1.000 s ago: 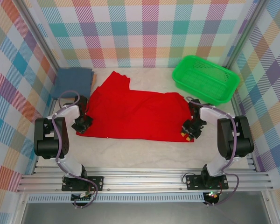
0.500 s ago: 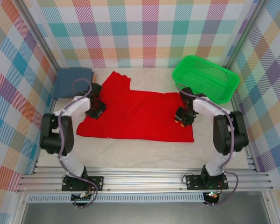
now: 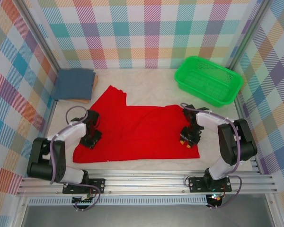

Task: Fold and stack the t-shirts

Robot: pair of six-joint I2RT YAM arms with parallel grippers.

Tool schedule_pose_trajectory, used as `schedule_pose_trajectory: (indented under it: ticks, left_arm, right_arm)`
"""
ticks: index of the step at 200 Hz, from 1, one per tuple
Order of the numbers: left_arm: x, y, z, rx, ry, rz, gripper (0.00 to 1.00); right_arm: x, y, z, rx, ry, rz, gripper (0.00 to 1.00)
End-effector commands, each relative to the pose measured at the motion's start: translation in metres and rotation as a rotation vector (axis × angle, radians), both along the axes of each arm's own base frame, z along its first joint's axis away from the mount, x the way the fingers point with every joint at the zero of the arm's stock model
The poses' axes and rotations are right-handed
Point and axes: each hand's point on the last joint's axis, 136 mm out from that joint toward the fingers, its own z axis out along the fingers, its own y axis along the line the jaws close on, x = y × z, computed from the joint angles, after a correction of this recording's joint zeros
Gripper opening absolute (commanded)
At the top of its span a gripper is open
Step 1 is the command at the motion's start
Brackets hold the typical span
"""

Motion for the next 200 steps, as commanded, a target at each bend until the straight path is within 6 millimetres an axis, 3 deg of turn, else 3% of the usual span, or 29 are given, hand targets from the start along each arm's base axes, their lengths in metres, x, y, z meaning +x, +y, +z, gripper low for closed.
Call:
schedule_pose_trajectory:
  ticks: [1, 16, 33, 69, 101, 118, 148, 200]
  left_arm:
    - [-0.035, 0.017, -0.004, 0.078, 0.09, 0.034, 0.35]
    - [-0.033, 0.018, -0.004, 0.084, 0.085, 0.019, 0.35]
    - [-0.016, 0.018, 0.009, 0.095, 0.038, -0.016, 0.36]
    - [0.053, 0.012, 0.064, 0.114, -0.144, -0.125, 0.4]
    - [0.111, -0.004, 0.082, 0.048, -0.235, -0.183, 0.41]
    - [0.137, -0.013, 0.084, 0.006, -0.269, -0.201, 0.4]
    - [0.156, -0.022, 0.087, -0.027, -0.284, -0.205, 0.39]
    - [0.148, -0.02, 0.078, -0.019, -0.249, -0.234, 0.39]
  right_arm:
    - [-0.034, -0.008, 0.0, -0.043, 0.101, -0.022, 0.28]
    - [-0.035, -0.001, 0.004, -0.025, 0.088, -0.028, 0.3]
    - [-0.013, 0.002, 0.02, -0.013, -0.022, -0.018, 0.34]
    - [0.071, -0.016, 0.074, -0.034, -0.338, -0.022, 0.39]
    - [0.155, -0.026, 0.083, -0.009, -0.597, -0.042, 0.36]
    - [0.181, -0.026, 0.072, 0.011, -0.619, -0.072, 0.37]
    - [0.199, -0.018, 0.052, 0.07, -0.58, -0.151, 0.37]
    - [0.201, -0.008, 0.036, 0.126, -0.536, -0.228, 0.34]
